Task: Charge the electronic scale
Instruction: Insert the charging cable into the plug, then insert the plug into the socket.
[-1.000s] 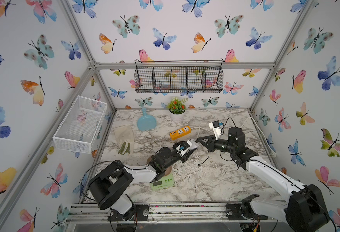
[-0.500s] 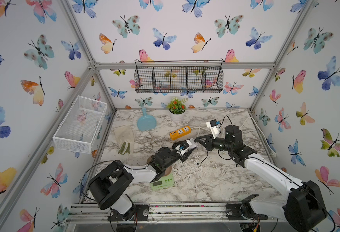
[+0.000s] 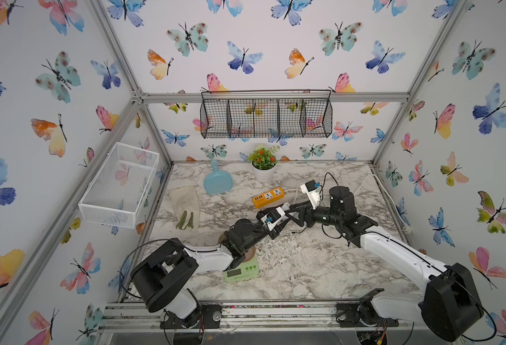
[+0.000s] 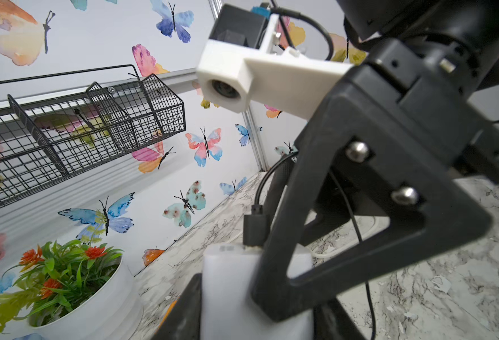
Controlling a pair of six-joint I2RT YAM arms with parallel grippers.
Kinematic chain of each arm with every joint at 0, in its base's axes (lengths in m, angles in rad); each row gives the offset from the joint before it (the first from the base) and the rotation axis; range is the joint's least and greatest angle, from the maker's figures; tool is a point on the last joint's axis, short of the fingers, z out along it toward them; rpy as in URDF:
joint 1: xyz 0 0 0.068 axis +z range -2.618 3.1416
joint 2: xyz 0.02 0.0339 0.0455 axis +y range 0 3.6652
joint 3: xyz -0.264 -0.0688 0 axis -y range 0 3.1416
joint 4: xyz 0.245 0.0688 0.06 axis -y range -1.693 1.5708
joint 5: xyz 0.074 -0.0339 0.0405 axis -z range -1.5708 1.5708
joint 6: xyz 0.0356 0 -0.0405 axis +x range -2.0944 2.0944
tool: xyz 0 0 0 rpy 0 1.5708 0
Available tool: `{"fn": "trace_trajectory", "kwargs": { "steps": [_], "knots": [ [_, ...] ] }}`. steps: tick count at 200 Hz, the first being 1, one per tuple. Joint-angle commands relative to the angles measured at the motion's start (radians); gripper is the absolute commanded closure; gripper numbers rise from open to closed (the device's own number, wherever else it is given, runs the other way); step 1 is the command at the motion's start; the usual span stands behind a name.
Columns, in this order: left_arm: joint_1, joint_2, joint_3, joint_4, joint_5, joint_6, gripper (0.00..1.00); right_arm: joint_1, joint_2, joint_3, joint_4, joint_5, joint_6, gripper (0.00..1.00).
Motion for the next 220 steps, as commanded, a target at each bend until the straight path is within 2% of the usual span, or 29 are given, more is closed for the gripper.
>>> {"fn": "trace_trajectory", "kwargs": {
  "steps": [1,18,41,51,58,64,66,70,80,84,89,107,130,152,189,220],
  "knots": [
    [0.009,-0.022,0.010,0.048,0.017,-0.008,0.91,0.007,0.047,0.051,0.004,-0.061,-0.043,0.41],
    [0.014,-0.022,0.006,0.049,0.020,-0.012,0.91,0.007,0.064,0.063,0.019,-0.076,-0.035,0.51],
    [0.018,-0.025,0.004,0.048,0.019,-0.019,0.91,0.007,0.080,0.075,0.031,-0.086,-0.030,0.76],
    [0.022,-0.025,0.003,0.046,0.020,-0.026,0.90,0.008,0.086,0.077,0.036,-0.086,-0.029,0.82],
    [0.026,-0.025,0.006,0.041,0.018,-0.034,0.87,0.007,0.089,0.077,0.041,-0.078,-0.026,0.86],
    [0.026,-0.026,0.012,0.031,0.017,-0.039,0.80,0.008,0.094,0.079,0.048,-0.069,-0.024,0.91],
    [0.027,-0.028,0.012,0.024,0.017,-0.040,0.74,0.008,0.095,0.080,0.050,-0.066,-0.024,0.91],
    [0.027,-0.031,0.014,0.013,0.021,-0.041,0.61,0.007,0.099,0.080,0.053,-0.057,-0.025,0.93],
    [0.029,-0.042,0.011,-0.001,0.023,-0.049,0.19,0.007,0.113,0.088,0.058,-0.022,-0.032,0.94],
    [0.029,-0.047,0.004,0.000,0.022,-0.055,0.08,0.007,0.121,0.094,0.059,-0.003,-0.038,0.95],
    [0.030,-0.051,-0.006,0.002,0.024,-0.059,0.01,0.008,0.133,0.103,0.058,0.021,-0.046,0.96],
    [0.053,-0.077,-0.051,-0.010,0.029,-0.100,0.02,0.008,0.198,0.163,0.027,0.121,-0.101,0.97],
    [0.107,-0.141,-0.122,-0.018,0.030,-0.220,0.02,0.008,0.315,0.242,0.044,0.296,-0.125,0.98],
    [0.152,-0.225,-0.161,-0.106,0.010,-0.313,0.02,0.007,0.441,0.338,0.061,0.414,-0.124,0.98],
    [0.181,-0.341,-0.228,-0.171,-0.034,-0.332,0.02,0.008,0.619,0.452,0.130,0.540,-0.143,0.98],
    [0.194,-0.397,-0.238,-0.210,-0.030,-0.326,0.01,0.013,0.718,0.540,0.134,0.590,-0.185,0.98]
  ]
}}
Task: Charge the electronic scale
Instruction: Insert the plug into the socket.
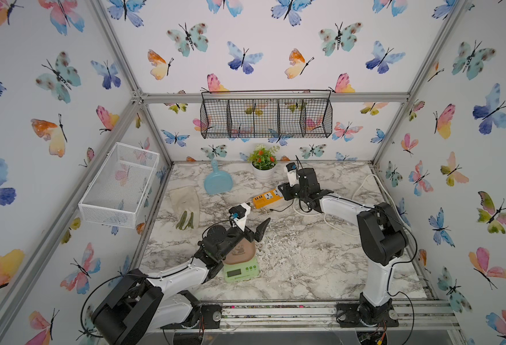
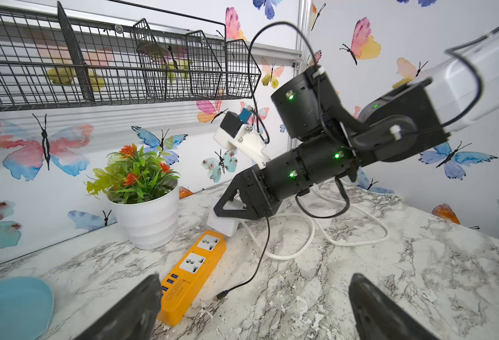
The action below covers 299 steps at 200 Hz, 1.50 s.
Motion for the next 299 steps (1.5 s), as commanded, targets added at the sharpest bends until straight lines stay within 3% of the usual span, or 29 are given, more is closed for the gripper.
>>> {"fn": "trace_trajectory", "kwargs": {
  "steps": [1,123,299],
  "knots": [
    [0.010,-0.040,-0.008,-0.044,-0.012,-0.019,0.01,0.003,0.045,0.067,0.048,0.095,-0.047,0.98],
    [0.016,-0.088,-0.036,-0.058,-0.019,-0.007,0.01,0.036,0.166,0.127,0.101,0.098,-0.065,0.98],
    [0.018,-0.080,-0.028,-0.051,-0.003,-0.005,0.01,0.046,0.163,0.123,0.023,0.162,-0.123,0.98]
  ]
}}
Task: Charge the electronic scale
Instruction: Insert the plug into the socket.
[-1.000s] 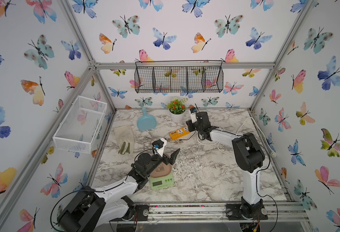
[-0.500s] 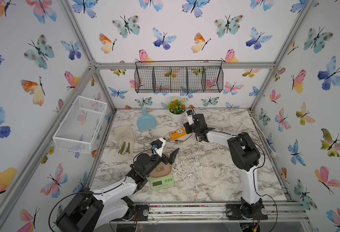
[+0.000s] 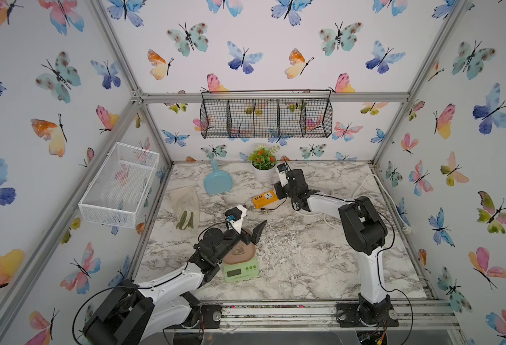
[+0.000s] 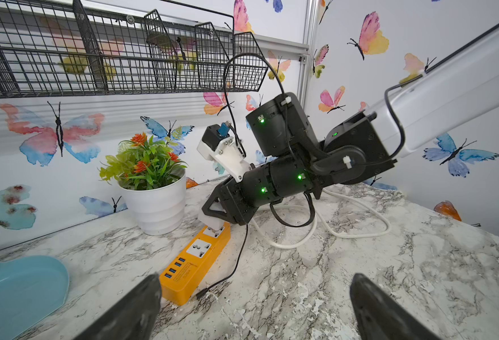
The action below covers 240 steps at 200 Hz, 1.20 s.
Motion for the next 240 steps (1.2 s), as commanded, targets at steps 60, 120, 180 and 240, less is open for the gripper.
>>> {"fn": "trace_trajectory", "kwargs": {
  "steps": [60,120,180,240],
  "knots": [
    [0.006,0.014,0.022,0.013,0.016,0.005,0.01,0.005,-0.029,0.004,-0.072,-0.005,-0.014,0.98],
    [0.006,0.018,0.030,0.019,0.032,0.004,0.01,0.005,-0.028,-0.016,-0.065,0.009,-0.019,0.98],
    [0.006,0.014,0.030,0.015,0.037,0.005,0.01,0.005,-0.007,0.018,-0.125,-0.008,-0.033,0.98],
    [0.006,0.011,0.023,0.013,0.041,0.001,0.01,0.005,0.106,0.140,-0.290,-0.025,-0.032,0.98]
  ]
}}
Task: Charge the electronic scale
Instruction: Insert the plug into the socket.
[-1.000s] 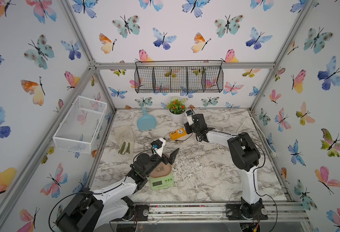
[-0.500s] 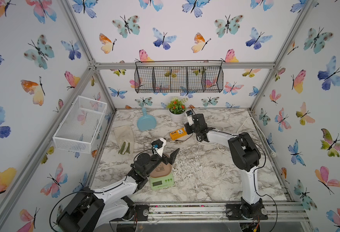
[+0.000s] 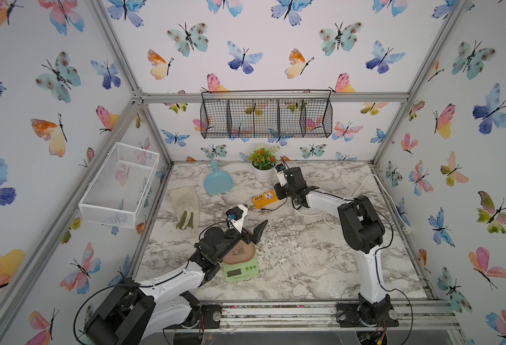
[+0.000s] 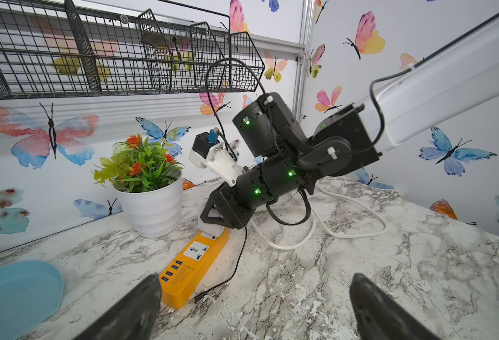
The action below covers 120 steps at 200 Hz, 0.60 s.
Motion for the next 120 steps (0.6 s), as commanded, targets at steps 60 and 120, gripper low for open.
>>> {"fn": "trace_trajectory", "kwargs": {
  "steps": [60,120],
  "knots": [
    [0.006,-0.001,0.012,0.006,0.017,0.000,0.01,0.005,0.098,0.021,-0.157,0.027,0.005,0.98],
    [0.006,-0.011,0.003,0.003,0.015,0.000,0.01,0.005,0.143,0.054,-0.221,0.025,0.001,0.98]
  ]
}}
